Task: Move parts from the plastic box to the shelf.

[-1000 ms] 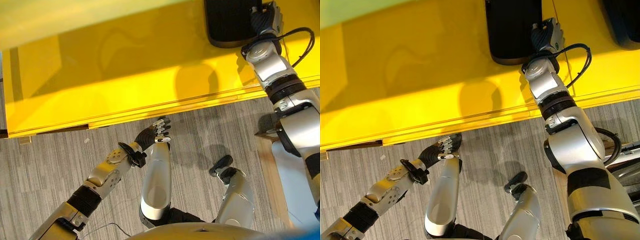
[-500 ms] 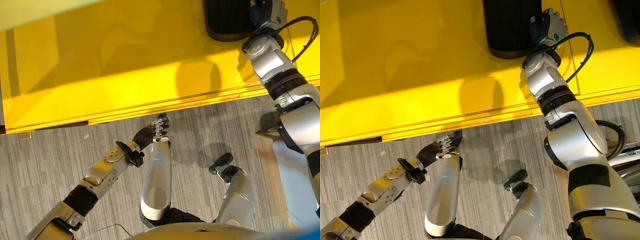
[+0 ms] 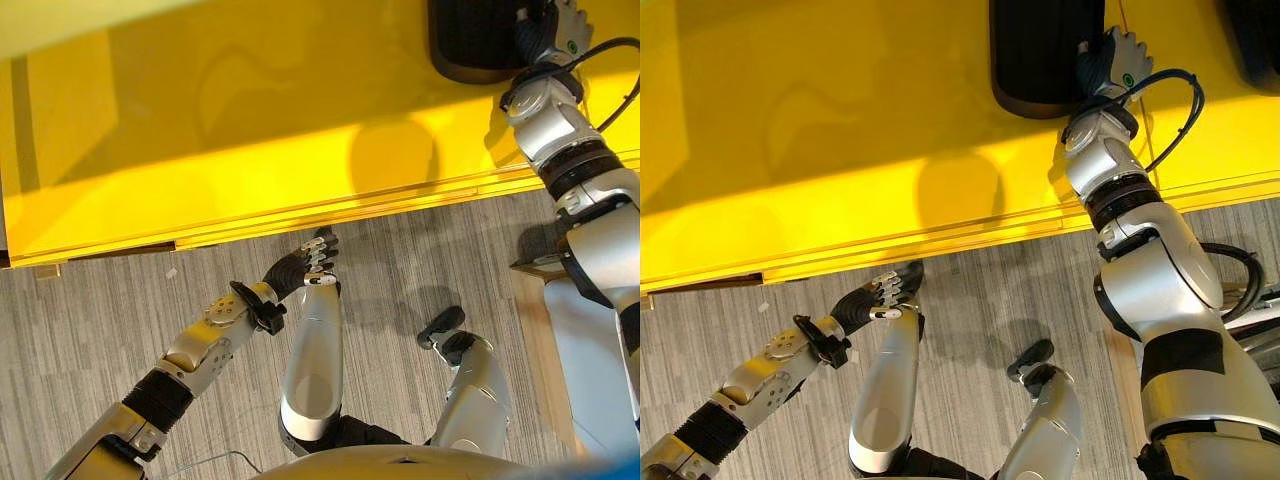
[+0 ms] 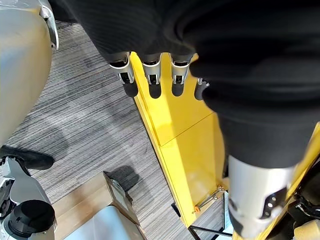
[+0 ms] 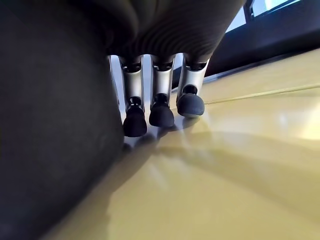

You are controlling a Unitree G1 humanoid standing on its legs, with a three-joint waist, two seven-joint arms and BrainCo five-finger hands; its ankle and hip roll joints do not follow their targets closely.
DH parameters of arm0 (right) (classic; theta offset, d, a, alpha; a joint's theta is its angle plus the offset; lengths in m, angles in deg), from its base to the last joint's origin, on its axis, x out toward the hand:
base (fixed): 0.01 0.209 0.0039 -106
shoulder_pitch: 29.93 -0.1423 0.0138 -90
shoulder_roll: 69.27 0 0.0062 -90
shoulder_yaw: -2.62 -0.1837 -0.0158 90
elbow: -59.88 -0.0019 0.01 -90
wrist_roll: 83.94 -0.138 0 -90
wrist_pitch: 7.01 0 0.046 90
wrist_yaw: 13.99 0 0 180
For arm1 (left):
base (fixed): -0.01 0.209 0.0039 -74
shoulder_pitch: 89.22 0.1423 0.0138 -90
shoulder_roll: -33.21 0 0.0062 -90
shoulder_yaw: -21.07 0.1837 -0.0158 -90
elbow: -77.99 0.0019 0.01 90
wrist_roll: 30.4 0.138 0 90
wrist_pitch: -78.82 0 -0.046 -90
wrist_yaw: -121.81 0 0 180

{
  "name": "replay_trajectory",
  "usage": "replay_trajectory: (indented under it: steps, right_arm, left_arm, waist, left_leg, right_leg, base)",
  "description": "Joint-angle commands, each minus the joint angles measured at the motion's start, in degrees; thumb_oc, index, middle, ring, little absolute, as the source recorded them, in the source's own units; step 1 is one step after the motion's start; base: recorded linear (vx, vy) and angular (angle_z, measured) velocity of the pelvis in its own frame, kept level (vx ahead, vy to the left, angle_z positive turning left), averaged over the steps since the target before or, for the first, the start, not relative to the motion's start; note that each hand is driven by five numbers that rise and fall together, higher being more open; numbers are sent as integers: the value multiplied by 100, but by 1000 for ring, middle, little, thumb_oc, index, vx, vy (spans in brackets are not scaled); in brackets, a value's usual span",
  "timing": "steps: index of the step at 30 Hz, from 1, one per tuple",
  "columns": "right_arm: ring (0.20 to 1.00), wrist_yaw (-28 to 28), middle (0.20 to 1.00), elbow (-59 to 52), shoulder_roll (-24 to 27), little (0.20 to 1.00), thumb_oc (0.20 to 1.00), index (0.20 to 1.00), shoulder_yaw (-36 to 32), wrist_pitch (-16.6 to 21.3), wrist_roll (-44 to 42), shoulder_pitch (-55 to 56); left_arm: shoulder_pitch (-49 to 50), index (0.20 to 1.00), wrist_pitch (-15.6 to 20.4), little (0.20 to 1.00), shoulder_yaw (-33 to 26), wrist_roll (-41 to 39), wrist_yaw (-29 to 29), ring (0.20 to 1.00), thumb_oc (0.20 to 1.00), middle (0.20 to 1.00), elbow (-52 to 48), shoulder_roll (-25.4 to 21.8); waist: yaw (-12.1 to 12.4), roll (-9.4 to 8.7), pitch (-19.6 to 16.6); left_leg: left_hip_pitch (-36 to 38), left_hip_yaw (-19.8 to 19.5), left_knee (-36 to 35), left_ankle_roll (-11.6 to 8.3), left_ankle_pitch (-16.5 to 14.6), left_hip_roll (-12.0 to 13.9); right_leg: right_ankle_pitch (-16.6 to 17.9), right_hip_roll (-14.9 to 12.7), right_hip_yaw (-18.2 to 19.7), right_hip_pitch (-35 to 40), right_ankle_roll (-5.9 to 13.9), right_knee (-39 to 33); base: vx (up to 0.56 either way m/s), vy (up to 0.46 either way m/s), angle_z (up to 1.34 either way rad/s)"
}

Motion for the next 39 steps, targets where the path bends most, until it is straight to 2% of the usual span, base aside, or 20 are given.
replay_trajectory:
  steps: [1,3,9,12,16,26,34,35,37,38,39]
  right_arm:
    - [200,-40,200,30,308,200,200,200,113,80,328,250]
    - [200,-162,200,-70,405,200,200,200,207,273,983,294]
    - [200,-392,200,-174,545,200,200,200,463,503,1467,240]
    - [200,-273,200,-228,595,200,200,200,512,461,1522,305]
    - [200,-284,200,-243,576,200,200,200,562,556,1814,294]
    - [200,-431,200,-248,748,200,200,200,726,627,2193,311]
    - [200,-107,200,-141,740,200,200,200,716,438,2236,314]
    - [200,-29,200,-125,744,200,200,200,692,417,2289,311]
    - [200,466,200,-98,760,200,200,200,576,423,2122,327]
    - [200,490,200,-100,761,200,200,200,562,420,2128,330]
    - [379,627,379,-119,754,379,379,379,519,419,2130,325]
  left_arm:
    - [111,1000,226,1000,141,-147,200,1000,1000,1000,-149,-75]
    - [150,1000,188,1000,132,-177,207,1000,1000,1000,-132,-99]
    - [198,1000,193,1000,72,-265,297,1000,1000,1000,-92,-142]
    - [272,1000,225,1000,-1,-372,171,1000,1000,1000,-106,-166]
    - [285,1000,253,1000,-60,-91,320,1000,1000,1000,19,-155]
    - [380,1000,212,1000,-155,-161,459,1000,1000,1000,-19,-235]
    - [344,1000,199,1000,-151,-196,483,1000,1000,1000,-16,-245]
    - [343,1000,185,1000,-162,-218,475,1000,1000,1000,-16,-240]
    - [346,1000,218,1000,-134,-203,453,1000,1000,1000,12,-248]
    - [347,1000,222,1000,-129,-207,453,1000,1000,1000,13,-249]
    - [332,1000,228,1000,-95,-244,530,1000,1000,1000,37,-232]
  waist:
    - [114,58,-106]
    - [76,78,-106]
    - [70,83,-106]
    - [78,91,-106]
    - [86,95,-106]
    - [73,113,-106]
    - [89,116,-106]
    - [86,120,-106]
    - [76,117,-106]
    - [75,115,-106]
    - [64,115,-106]
  left_leg:
    - [-295,594,112,690,28,-276]
    - [-266,611,84,680,42,-265]
    - [-241,618,80,676,38,-267]
    - [-230,615,90,683,30,-275]
    - [-221,618,85,673,32,-269]
    - [-182,632,76,656,29,-252]
    - [-186,629,30,656,52,-253]
    - [-183,636,22,658,53,-250]
    - [-197,631,47,665,40,-242]
    - [-195,632,46,665,39,-242]
    - [-189,638,48,666,35,-247]
  right_leg:
    - [-125,511,-333,-15,-132,640]
    - [-137,514,-289,-28,-132,648]
    - [-133,514,-275,-36,-136,637]
    - [-136,504,-273,-24,-133,636]
    - [-143,493,-279,-28,-133,650]
    - [-138,478,-251,-54,-128,649]
    - [-122,473,-276,-57,-115,634]
    - [-121,474,-278,-58,-115,632]
    - [-120,465,-284,-59,-108,643]
    - [-119,465,-284,-59,-107,643]
    - [-121,471,-273,-58,-107,640]
  base:
    - [38,-45,-5]
    - [28,-24,-5]
    - [7,-10,-3]
    - [0,0,0]
    - [3,-8,0]
    - [3,0,-2]
    - [0,0,0]
    - [0,0,0]
    - [0,0,0]
    - [0,0,0]
    - [0,0,0]
